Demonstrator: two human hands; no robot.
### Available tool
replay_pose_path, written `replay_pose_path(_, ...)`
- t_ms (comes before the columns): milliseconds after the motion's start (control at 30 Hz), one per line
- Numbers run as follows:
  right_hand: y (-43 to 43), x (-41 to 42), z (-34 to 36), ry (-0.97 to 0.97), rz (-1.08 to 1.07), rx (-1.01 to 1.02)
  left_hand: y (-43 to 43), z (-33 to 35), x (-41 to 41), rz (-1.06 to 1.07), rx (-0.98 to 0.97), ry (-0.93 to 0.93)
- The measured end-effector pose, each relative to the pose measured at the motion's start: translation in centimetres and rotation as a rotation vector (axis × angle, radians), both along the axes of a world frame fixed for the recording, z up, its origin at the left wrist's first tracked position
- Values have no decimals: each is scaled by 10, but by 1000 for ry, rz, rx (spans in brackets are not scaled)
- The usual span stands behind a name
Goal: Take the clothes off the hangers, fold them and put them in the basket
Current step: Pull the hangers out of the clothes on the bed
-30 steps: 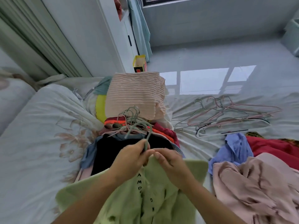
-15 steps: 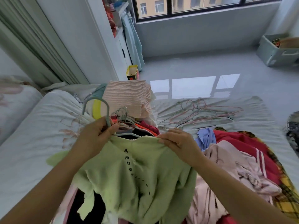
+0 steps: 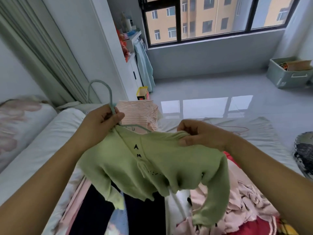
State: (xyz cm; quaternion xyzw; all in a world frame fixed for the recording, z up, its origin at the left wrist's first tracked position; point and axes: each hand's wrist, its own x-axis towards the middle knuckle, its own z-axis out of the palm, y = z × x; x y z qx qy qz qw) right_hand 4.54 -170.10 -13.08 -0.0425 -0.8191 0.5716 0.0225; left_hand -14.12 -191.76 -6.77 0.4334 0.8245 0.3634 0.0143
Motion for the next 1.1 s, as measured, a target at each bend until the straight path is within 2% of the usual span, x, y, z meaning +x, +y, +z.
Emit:
replay_pose_path(100,-2,3,4,99,-100,157,1,4,-4,-130,-59,-214)
replay_pose_path(167,-5,0,9,210,-215,298,4,3,0,-223,-224,-387)
replay_pose_path(233,-4,0,13,305,-277,488,10,-7,12,-351,-376,-444)
replay_pose_path(267,-1,2,15,307,-252,597,13,-10,17,-371,-369,-438)
replay_pose_path(367,19,18,17,322,-140,878,13,-11,15,-250,-252,-415)
replay_pose_path(500,38,32,10,350,-119,1229,8,-10,7,-244,-180,-475)
replay_pose_path(600,55,39,4,311,-161,1347,-4,-11,0,-233,-140,-524)
replay_pose_path(667,67,46,-5,291,-204,1358,-22,-16,-17,-232,-12,-522)
replay_pose_path(767,72,47,-27,220,-264,1244,-31,-24,-31,-229,225,-625)
replay_pose_path(867,52,28,-25,191,-333,758,-9,-37,-16,-192,255,-654)
replay_pose_path(933,36,14,-21,134,-336,426,15,-42,0,-161,351,-750)
replay_pose_path(1033,7,-2,-26,61,-316,68,46,-42,18,-106,526,-881)
replay_pose_path(1100,-12,-10,-30,71,-339,-56,64,-42,26,-99,613,-926)
